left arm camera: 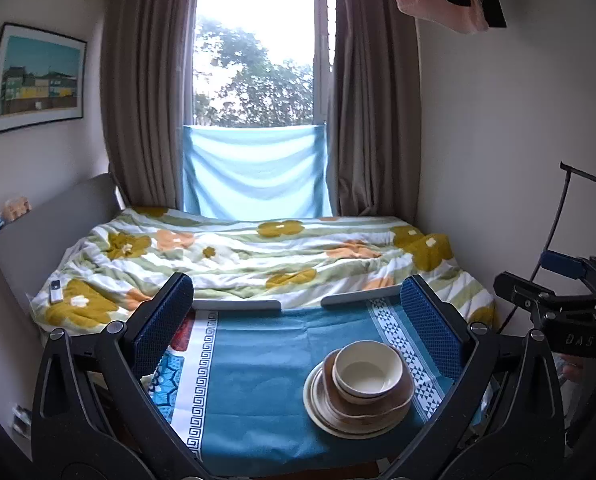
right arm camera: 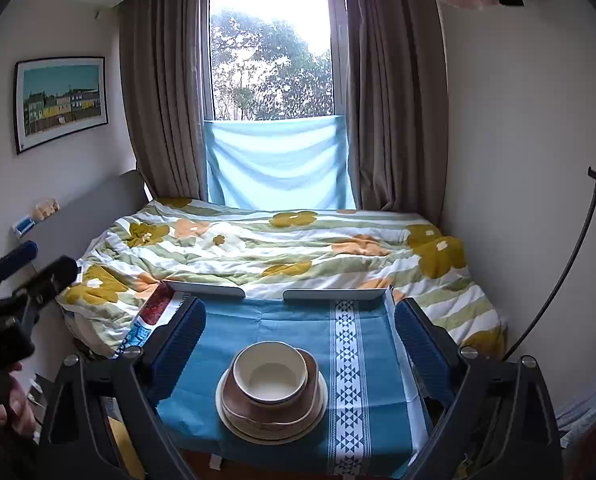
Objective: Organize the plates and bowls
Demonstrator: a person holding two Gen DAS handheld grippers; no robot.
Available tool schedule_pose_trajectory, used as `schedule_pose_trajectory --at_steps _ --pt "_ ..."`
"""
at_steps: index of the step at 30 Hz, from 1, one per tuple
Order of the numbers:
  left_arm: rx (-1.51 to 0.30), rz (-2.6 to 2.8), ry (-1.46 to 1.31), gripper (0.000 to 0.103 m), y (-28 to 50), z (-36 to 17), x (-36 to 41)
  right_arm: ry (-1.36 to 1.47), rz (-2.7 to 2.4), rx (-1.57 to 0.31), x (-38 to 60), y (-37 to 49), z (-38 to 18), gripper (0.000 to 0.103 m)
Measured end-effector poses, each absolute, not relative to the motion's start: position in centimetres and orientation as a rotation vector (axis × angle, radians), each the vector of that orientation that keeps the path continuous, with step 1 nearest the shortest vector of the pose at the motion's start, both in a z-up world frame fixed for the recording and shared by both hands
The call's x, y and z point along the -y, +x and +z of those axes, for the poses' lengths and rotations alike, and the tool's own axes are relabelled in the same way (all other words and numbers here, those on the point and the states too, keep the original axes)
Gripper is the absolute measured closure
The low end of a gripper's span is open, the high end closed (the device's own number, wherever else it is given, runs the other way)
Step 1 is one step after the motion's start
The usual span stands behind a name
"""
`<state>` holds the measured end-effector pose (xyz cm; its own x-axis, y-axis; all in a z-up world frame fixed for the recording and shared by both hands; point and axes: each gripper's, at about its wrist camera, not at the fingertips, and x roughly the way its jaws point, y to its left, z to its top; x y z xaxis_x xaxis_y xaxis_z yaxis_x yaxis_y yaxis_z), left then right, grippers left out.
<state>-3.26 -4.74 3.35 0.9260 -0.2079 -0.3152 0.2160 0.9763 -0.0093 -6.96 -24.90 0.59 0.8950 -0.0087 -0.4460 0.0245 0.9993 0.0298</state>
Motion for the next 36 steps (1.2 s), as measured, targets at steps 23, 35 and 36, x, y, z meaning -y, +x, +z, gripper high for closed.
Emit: schedule_pose_trajectory --at_steps 23,35,36 --pt "-0.313 -0.183 0.055 0.000 -3.5 1.9 3.3 0.041 -0.062 -0.394 23.6 -7.1 0.8 0.001" --pt "-0.310 -0.182 0.058 0.000 -3.3 1.9 3.2 0.036 -0.062 -0.391 23.6 -7.0 0.9 0.001" --pt "-0.308 -0.181 0.057 0.000 -3.3 1.9 3.2 0.037 -0.062 -0.392 23.6 -7.0 0.9 0.001"
